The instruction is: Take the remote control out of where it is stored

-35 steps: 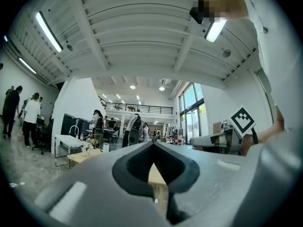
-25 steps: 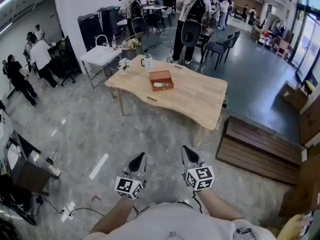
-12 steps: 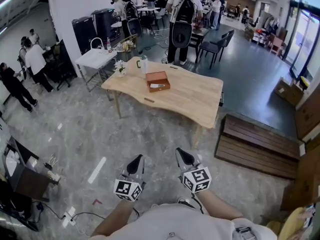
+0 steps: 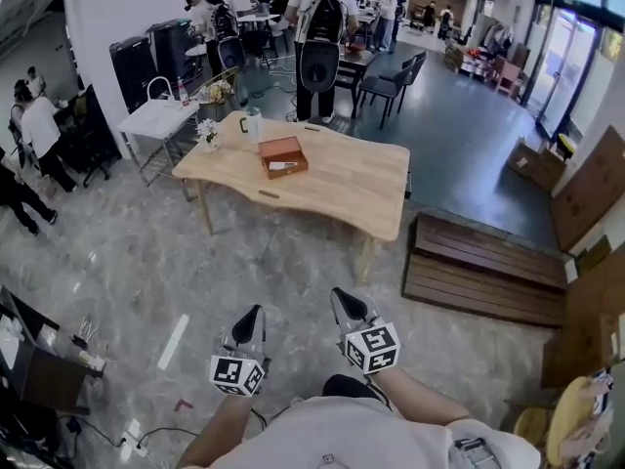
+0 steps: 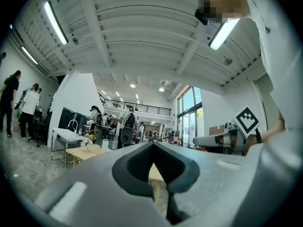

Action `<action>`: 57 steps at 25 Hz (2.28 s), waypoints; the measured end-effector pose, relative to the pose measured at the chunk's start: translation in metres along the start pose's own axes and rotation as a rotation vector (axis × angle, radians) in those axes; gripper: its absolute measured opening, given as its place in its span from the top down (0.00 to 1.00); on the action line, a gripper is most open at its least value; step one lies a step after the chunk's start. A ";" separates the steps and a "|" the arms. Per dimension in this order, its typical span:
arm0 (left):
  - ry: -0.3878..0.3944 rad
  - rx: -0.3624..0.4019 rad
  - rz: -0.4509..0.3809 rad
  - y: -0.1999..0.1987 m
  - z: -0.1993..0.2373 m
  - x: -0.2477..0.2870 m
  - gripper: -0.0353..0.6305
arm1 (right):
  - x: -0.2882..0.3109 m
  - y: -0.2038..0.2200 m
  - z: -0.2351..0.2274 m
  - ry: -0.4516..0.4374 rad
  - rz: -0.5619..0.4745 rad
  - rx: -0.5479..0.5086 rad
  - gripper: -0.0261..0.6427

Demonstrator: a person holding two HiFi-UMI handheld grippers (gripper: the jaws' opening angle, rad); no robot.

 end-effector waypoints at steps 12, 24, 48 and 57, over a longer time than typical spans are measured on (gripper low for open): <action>0.017 -0.004 0.020 0.014 0.023 0.030 0.95 | 0.028 0.005 -0.021 0.027 -0.009 -0.002 0.92; -0.021 0.002 0.035 0.009 0.063 0.144 0.95 | 0.126 -0.011 -0.100 -0.009 -0.017 0.020 0.92; -0.138 0.059 0.020 -0.004 0.081 0.324 0.95 | 0.260 -0.043 -0.267 -0.130 -0.105 0.054 0.92; -0.182 0.046 0.044 0.001 0.124 0.348 0.95 | 0.322 -0.043 -0.270 -0.172 -0.086 0.050 0.92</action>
Point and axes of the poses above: the fingertips, and each gripper's own axes: x forward along the fingers, z to its left, y out of its underside, the point moved 6 cm from there along -x, backward along the fingers, and after that the axes turned 4 degrees about -x, right-handed, at the moved point
